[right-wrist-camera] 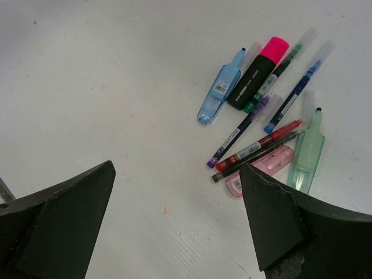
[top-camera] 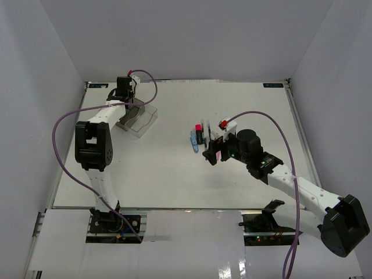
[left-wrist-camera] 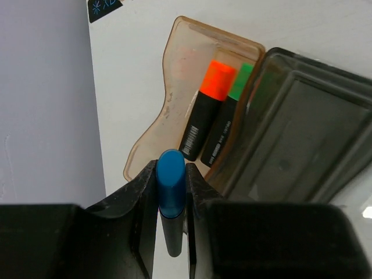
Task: Sort the stationery into containers
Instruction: Place the pen in the storage box.
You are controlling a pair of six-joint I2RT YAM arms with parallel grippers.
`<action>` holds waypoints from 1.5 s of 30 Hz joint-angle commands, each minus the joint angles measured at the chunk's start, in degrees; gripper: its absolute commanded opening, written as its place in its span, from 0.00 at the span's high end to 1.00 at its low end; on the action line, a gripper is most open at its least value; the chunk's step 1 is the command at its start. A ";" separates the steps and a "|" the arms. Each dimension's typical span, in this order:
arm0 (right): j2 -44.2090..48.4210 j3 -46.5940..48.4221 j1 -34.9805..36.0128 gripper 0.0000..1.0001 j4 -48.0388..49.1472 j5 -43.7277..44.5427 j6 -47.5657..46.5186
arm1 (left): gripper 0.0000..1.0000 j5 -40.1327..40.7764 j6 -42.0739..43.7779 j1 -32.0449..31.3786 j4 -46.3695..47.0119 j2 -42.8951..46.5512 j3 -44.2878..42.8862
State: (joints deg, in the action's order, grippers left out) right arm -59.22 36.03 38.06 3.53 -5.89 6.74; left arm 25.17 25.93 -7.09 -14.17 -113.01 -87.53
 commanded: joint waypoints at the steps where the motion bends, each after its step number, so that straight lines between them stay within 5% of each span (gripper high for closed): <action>1: 1.21 -1.31 0.08 0.06 0.43 -2.28 -1.73 | 0.80 0.85 6.05 1.73 4.24 -0.80 -4.32; 11: -0.89 -1.84 0.08 0.05 0.25 -3.69 -1.82 | 0.82 1.20 12.47 1.91 15.39 -2.92 -2.39; 24: -2.22 -1.23 0.17 0.06 0.16 -4.22 -2.08 | 0.75 -1.26 11.25 1.82 16.64 -5.28 -1.16; 29: -1.42 -1.58 0.08 0.06 0.16 -3.87 -1.91 | 0.55 -1.61 9.22 1.73 16.55 -6.61 -0.89; 36: -0.02 -1.14 0.17 0.06 -0.98 -3.25 -1.91 | 0.40 -2.49 5.81 1.73 14.62 -4.33 -0.89; 40: 2.00 -0.70 0.08 0.06 -2.21 -0.27 -1.38 | 0.29 -6.79 -2.01 1.29 9.18 0.94 -1.59; 45: 1.74 1.58 0.08 0.04 -5.98 3.78 0.29 | 0.10 -13.55 -22.29 -0.64 -2.51 9.89 -3.62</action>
State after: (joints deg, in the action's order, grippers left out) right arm -57.80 34.44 38.06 -0.27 -5.50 5.98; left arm 17.63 18.50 -6.04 -9.74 -113.84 -88.03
